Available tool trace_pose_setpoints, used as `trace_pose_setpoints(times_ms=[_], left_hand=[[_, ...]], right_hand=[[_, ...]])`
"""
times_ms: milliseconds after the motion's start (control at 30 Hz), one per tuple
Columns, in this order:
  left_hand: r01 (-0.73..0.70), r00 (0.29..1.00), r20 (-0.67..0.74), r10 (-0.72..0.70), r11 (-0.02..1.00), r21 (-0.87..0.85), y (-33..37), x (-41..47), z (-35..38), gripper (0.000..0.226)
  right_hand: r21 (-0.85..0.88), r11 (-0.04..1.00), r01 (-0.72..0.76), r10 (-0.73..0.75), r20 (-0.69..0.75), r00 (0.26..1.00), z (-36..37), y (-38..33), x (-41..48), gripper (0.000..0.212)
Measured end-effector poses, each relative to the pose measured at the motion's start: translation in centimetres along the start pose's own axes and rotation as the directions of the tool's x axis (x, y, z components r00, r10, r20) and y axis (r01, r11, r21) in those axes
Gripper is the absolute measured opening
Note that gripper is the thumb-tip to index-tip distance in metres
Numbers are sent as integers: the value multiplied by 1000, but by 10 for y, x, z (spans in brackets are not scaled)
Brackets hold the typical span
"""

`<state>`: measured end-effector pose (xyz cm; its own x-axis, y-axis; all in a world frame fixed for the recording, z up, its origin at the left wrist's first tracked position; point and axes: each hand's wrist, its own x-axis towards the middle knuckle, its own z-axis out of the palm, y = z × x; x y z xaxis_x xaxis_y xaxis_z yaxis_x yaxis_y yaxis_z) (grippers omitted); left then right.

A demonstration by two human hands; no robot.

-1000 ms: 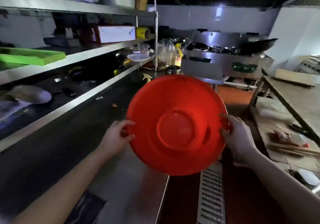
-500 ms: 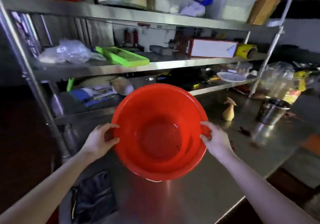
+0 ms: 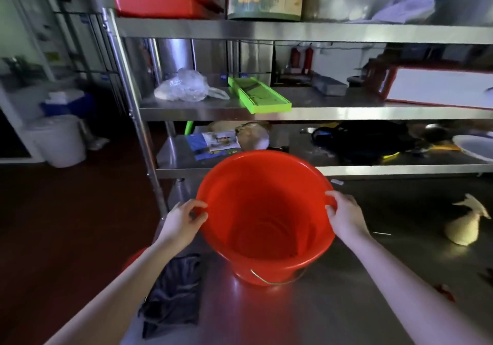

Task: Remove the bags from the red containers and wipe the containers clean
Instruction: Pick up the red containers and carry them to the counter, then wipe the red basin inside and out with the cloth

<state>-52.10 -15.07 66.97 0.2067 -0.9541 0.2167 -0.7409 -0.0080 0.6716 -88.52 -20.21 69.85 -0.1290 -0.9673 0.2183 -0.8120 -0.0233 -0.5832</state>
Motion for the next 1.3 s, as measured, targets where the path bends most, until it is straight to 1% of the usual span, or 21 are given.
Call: trace_pose_setpoints(times_ms=[100, 167, 300, 367, 433, 500, 600, 733, 800, 833, 867, 933, 1000, 1033, 1100, 1167, 1200, 1233, 1300], left_hand=[[-4, 1000, -11, 4, 1000, 1, 6, 6, 7, 25], [-23, 1000, 1, 23, 1000, 7, 7, 6, 10, 27], [-28, 1000, -9, 28, 1000, 0, 2, 3, 7, 30], [-57, 998, 34, 57, 998, -9, -6, -2, 2, 34], [-93, 993, 71, 95, 995, -35, -17, -9, -2, 42], [-68, 994, 79, 71, 997, -36, -34, -17, -5, 48], [38, 996, 86, -36, 999, -20, -71, -32, -8, 47], [221, 970, 97, -222, 975, 22, -127, -52, -6, 45], [291, 950, 108, -294, 956, 37, -153, -62, -1, 46], [322, 938, 123, -325, 946, 44, -165, -66, 2, 46], [351, 924, 144, -354, 935, 46, -176, -68, 5, 46], [395, 899, 189, -396, 918, 47, -201, -75, 13, 48], [363, 902, 219, -372, 928, 83, -214, -80, 18, 51], [322, 911, 237, -339, 941, 108, -221, -84, 21, 51], [203, 922, 304, -239, 968, 144, -233, -93, 29, 49], [90, 894, 414, -169, 975, 205, -238, -107, 37, 49], [30, 875, 462, -145, 969, 247, -240, -114, 41, 54], [-20, 859, 494, -133, 956, 293, -241, -119, 45, 59], [-85, 840, 523, -141, 919, 385, -242, -126, 51, 66]], right_hand=[[-29, 999, 18, -17, 36, 999, 5, -6, 10, 42], [-53, 998, 46, -41, 93, 995, 11, -13, 4, 44], [-88, 979, 186, -165, 199, 966, 20, -33, -14, 41], [-81, 964, 254, -234, 198, 952, 26, -48, -22, 36], [-18, 936, 351, -343, 171, 924, 36, -66, -35, 29], [29, 879, 476, -474, 156, 867, 48, -89, -50, 24], [79, 766, 638, -641, 163, 750, 72, -130, -75, 23], [119, 643, 756, -764, 165, 624, 125, -178, -105, 25], [91, 585, 806, -800, 233, 553, 158, -189, -116, 24], [76, 568, 820, -799, 292, 526, 176, -189, -120, 23], [61, 570, 820, -780, 355, 515, 195, -188, -122, 23], [38, 630, 775, -686, 495, 533, 233, -180, -124, 27], [-7, 698, 716, -564, 610, 556, 258, -166, -123, 32], [-28, 715, 699, -507, 667, 546, 273, -159, -124, 34], [-54, 739, 671, -399, 768, 501, 294, -147, -130, 37], [-68, 739, 670, -331, 829, 450, 310, -136, -142, 40], [-68, 729, 681, -321, 845, 427, 316, -132, -150, 43], [-73, 718, 692, -321, 848, 422, 321, -128, -156, 46], [-105, 691, 715, -338, 828, 448, 327, -123, -165, 49]])
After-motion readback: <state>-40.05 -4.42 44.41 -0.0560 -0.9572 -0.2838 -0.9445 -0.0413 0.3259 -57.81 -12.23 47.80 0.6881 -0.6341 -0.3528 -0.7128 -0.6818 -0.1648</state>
